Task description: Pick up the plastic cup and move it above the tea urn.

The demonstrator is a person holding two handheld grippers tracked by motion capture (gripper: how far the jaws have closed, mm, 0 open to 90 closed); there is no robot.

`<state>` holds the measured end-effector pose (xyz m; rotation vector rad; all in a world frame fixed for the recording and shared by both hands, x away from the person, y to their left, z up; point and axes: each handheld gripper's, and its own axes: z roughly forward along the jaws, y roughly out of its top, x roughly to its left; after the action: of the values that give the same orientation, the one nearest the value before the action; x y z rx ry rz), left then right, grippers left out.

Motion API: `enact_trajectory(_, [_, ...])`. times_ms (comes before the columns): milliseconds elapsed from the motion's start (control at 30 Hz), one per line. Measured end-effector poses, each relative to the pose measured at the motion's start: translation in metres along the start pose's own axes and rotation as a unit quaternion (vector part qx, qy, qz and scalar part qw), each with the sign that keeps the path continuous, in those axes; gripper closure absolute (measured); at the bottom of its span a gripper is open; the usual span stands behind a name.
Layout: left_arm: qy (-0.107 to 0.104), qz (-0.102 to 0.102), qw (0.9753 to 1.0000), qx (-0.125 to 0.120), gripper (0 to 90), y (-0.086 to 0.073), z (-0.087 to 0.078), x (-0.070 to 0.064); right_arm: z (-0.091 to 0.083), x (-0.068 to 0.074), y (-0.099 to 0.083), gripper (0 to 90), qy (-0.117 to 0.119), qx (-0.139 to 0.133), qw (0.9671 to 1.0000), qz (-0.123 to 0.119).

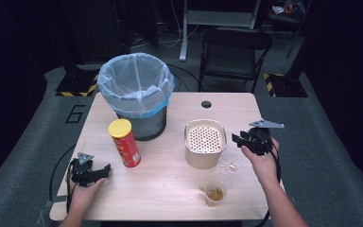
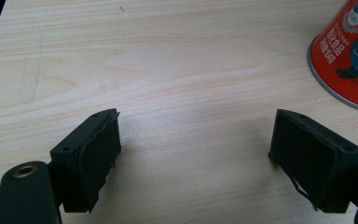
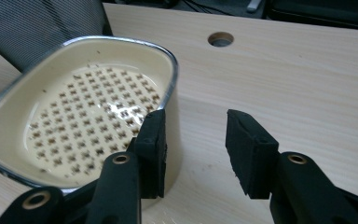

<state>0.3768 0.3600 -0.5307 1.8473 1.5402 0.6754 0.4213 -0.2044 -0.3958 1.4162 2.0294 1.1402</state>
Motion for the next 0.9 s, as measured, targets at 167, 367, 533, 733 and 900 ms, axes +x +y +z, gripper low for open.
enact_trajectory(167, [0.000, 0.000, 1.0000, 0.000, 15.8, 0.000, 0.000, 0.000, 0.016, 0.012, 0.007, 59.8, 0.010, 0.016, 0.9997, -0.014])
enact_trajectory(367, [-0.001, 0.000, 1.0000, 0.000, 15.7, 0.000, 0.000, 0.001, 0.034, 0.023, 0.004, 66.6, 0.018, 0.039, 0.9988, -0.023])
enact_trajectory(533, [-0.002, 0.000, 1.0000, -0.001, 15.6, 0.000, 0.001, 0.001, 0.037, 0.030, -0.001, 66.2, 0.011, 0.050, 0.9983, -0.028])
enact_trajectory(733, [-0.002, 0.000, 1.0000, -0.001, 15.6, 0.000, 0.001, 0.001, 0.031, 0.041, -0.007, 66.2, 0.022, 0.052, 0.9978, -0.036])
enact_trajectory(900, [-0.002, 0.000, 1.0000, -0.001, 15.6, 0.000, 0.000, 0.001, 0.024, 0.053, -0.016, 64.0, 0.035, 0.050, 0.9972, -0.042])
